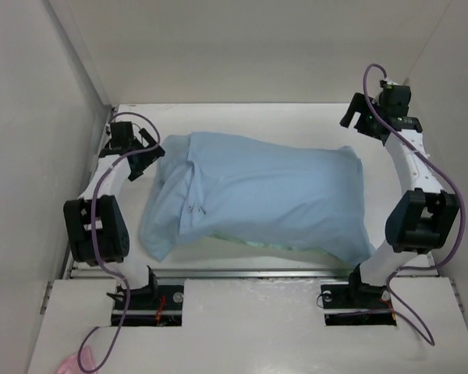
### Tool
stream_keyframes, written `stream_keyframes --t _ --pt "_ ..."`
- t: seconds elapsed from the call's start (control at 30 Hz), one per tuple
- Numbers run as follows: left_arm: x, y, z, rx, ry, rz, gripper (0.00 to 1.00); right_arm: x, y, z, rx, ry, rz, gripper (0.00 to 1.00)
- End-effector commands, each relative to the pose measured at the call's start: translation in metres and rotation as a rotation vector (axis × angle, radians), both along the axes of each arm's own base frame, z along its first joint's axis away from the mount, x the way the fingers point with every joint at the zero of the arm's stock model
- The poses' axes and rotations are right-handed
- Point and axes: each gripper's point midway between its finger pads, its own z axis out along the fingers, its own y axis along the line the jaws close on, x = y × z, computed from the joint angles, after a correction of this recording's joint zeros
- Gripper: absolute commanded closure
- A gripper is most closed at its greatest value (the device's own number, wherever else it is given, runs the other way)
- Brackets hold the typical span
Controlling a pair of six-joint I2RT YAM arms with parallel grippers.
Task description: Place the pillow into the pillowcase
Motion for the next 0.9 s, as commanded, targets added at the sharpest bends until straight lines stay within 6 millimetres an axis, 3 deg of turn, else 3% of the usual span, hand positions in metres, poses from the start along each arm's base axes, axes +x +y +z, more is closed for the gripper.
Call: stream_keyframes --t 0.0,0.03,0.1,0.17,0.2,0.27,0.33,0.37,0.43,0.47,0.53,0.57,0.6,0.63,0.7,0.73,0.77,0.8,0.83,0.87 --pt "0.028 -0.03 0.007 -0.144 -0.107 -0.176 0.01 0.0 -0.019 -0.032 -0.01 0.074 -0.072 0.0" --pt "0.039 -0.036 -0.005 -0.184 -0.115 -0.198 0.01 0.001 -0.021 -0.039 0.004 0.089 -0.079 0.0" --pt "0.054 -0.06 0.002 -0.264 -0.154 -0.29 0.01 0.004 -0.019 -0.058 0.018 0.131 -0.067 0.0" --pt "0.065 -0.086 -0.011 -0.293 -0.14 -0.358 0.01 0.007 -0.012 -0.074 0.048 0.164 -0.035 0.0" --pt "0.074 -0.098 -0.004 -0.308 -0.157 -0.397 0.01 0.007 -0.008 -0.078 0.07 0.174 -0.025 0.0" --pt "0.079 -0.127 -0.02 -0.342 -0.128 -0.479 0.01 0.009 0.003 -0.079 0.112 0.17 0.026 0.0" --pt "0.079 -0.15 -0.023 -0.38 -0.124 -0.545 0.01 0.005 0.011 -0.094 0.151 0.19 0.053 0.01" --pt "0.08 -0.163 -0.028 -0.395 -0.12 -0.579 0.2 0.002 0.016 -0.098 0.172 0.202 0.073 0.03" --pt "0.076 -0.18 -0.021 -0.453 -0.159 -0.665 0.81 -0.007 0.03 -0.11 0.228 0.226 0.128 0.11" --pt "0.076 -0.183 -0.023 -0.474 -0.158 -0.666 1.0 -0.011 0.034 -0.109 0.235 0.224 0.152 0.31" --pt "0.077 -0.184 -0.015 -0.472 -0.192 -0.681 1.0 -0.014 0.038 -0.111 0.252 0.233 0.168 0.63" --pt "0.078 -0.183 -0.011 -0.463 -0.201 -0.676 1.0 -0.014 0.038 -0.106 0.249 0.221 0.169 0.88" --pt "0.083 -0.182 0.004 -0.439 -0.241 -0.686 1.0 -0.012 0.037 -0.103 0.238 0.21 0.178 1.0" --pt "0.083 -0.18 0.01 -0.425 -0.243 -0.684 1.0 -0.009 0.039 -0.092 0.235 0.182 0.2 1.0" --pt "0.091 -0.179 0.043 -0.384 -0.326 -0.704 1.0 -0.004 0.039 -0.074 0.208 0.127 0.23 1.0" --pt "0.089 -0.178 0.05 -0.376 -0.322 -0.71 1.0 -0.003 0.028 -0.066 0.156 0.119 0.189 1.0" --pt "0.095 -0.174 0.062 -0.339 -0.349 -0.693 1.0 -0.004 0.019 -0.05 0.12 0.118 0.148 0.93" --pt "0.095 -0.171 0.068 -0.318 -0.359 -0.685 1.0 -0.005 0.009 -0.041 0.068 0.114 0.116 0.52" --pt "0.096 -0.159 0.086 -0.294 -0.398 -0.66 1.0 -0.006 0.001 -0.032 0.036 0.109 0.078 0.43" --pt "0.094 -0.15 0.088 -0.285 -0.403 -0.64 1.0 -0.007 -0.015 -0.018 -0.033 0.092 0.01 0.39"
